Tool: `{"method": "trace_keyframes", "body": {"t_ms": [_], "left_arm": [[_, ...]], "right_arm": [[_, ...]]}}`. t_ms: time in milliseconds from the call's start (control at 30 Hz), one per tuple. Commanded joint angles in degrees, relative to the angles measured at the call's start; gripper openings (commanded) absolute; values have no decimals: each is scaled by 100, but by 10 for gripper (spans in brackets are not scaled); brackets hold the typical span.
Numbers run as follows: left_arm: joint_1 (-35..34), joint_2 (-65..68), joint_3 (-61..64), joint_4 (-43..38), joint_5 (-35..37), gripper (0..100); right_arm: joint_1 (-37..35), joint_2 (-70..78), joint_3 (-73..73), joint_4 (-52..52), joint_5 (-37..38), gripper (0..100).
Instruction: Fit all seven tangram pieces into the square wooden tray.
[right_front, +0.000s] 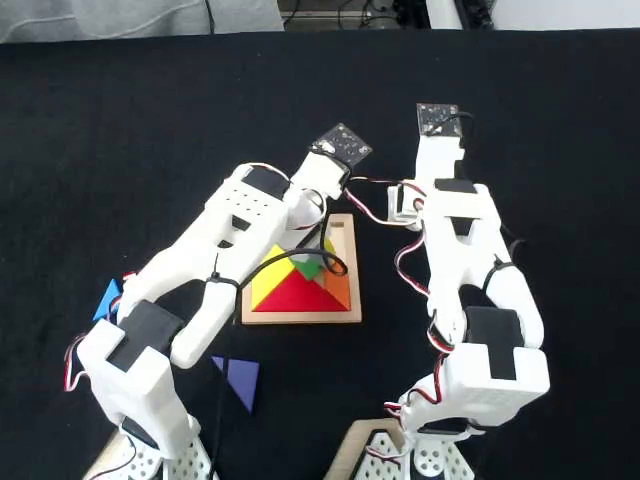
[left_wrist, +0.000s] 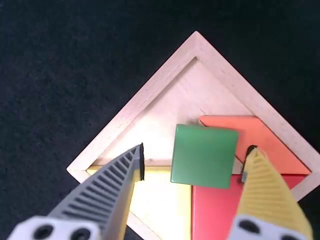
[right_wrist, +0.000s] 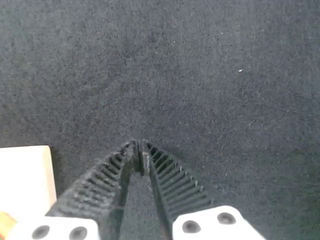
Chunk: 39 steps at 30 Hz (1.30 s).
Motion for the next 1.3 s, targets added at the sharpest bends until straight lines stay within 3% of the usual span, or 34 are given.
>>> {"method": "trace_keyframes", "body": {"t_ms": [0, 267, 833, 1000, 1267], "left_arm": [[-136, 62, -189, -176, -308, 317], [-382, 360, 66, -651, -607, 317], [-673, 308, -418, -642, -624, 317], [-708, 545, -453, -633, -985, 317], [-778, 229, -840, -264, -738, 317]], "right_arm": [[35, -31, -145, -88, 53, 11], [35, -31, -145, -79, 53, 11], [26, -22, -145, -88, 53, 11], [26, -22, -145, -88, 53, 11], [26, -22, -145, -88, 53, 11]]}}
